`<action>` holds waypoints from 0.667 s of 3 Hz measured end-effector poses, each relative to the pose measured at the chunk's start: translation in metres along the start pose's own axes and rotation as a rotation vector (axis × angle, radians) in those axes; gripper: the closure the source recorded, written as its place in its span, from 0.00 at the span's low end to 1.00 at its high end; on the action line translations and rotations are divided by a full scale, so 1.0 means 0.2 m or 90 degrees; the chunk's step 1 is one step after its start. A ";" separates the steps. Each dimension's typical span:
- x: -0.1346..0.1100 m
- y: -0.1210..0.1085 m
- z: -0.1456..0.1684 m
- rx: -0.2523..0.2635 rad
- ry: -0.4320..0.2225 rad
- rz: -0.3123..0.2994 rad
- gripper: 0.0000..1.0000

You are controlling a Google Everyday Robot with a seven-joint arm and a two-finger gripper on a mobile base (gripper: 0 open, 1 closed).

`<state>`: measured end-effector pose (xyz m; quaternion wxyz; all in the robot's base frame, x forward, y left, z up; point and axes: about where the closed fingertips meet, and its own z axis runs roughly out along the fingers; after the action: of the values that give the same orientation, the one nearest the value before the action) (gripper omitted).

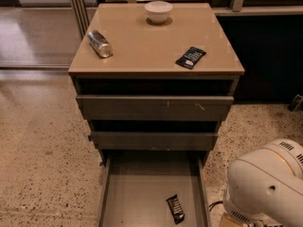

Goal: Pick rxbar chocolate from bottom drawer and place on counter

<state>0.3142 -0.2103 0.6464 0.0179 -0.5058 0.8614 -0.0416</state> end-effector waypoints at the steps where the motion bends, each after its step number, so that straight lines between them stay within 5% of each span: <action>1: 0.05 0.03 0.04 -0.006 0.014 0.052 0.00; 2: 0.05 0.03 0.04 -0.006 0.014 0.052 0.00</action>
Offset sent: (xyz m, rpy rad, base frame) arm -0.0107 -0.0064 -0.0109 -0.0120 0.0191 -0.0780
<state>0.3052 -0.2157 0.6379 0.0078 -0.4699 0.8817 -0.0427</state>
